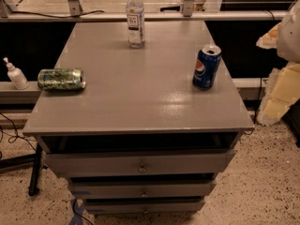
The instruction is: Move pepsi can near blue plastic bottle
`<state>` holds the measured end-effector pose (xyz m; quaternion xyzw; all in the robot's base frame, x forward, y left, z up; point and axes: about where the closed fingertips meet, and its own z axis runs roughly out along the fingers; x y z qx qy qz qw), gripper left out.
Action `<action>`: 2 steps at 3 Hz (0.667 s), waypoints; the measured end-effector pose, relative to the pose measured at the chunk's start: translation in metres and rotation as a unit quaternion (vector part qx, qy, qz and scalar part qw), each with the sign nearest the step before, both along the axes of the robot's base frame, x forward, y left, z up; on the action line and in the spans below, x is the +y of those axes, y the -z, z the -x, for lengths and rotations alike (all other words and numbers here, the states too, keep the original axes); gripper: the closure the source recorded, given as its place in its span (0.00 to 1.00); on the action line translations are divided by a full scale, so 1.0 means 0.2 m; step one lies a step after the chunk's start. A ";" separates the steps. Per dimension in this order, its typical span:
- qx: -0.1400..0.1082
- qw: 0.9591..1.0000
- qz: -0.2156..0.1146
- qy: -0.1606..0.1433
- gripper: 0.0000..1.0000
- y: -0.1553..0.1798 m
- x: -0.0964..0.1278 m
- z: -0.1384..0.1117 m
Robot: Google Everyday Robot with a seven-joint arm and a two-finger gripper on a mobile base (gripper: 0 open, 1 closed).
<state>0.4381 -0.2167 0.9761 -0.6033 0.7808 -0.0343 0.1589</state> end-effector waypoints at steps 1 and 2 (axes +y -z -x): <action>0.000 1.000 0.000 0.000 0.00 0.00 0.00 0.00; -0.004 0.999 -0.047 0.006 0.00 0.05 0.00 -0.01</action>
Offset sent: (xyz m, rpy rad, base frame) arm 0.0070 -0.0063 -0.0457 0.4763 -0.0194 -0.0636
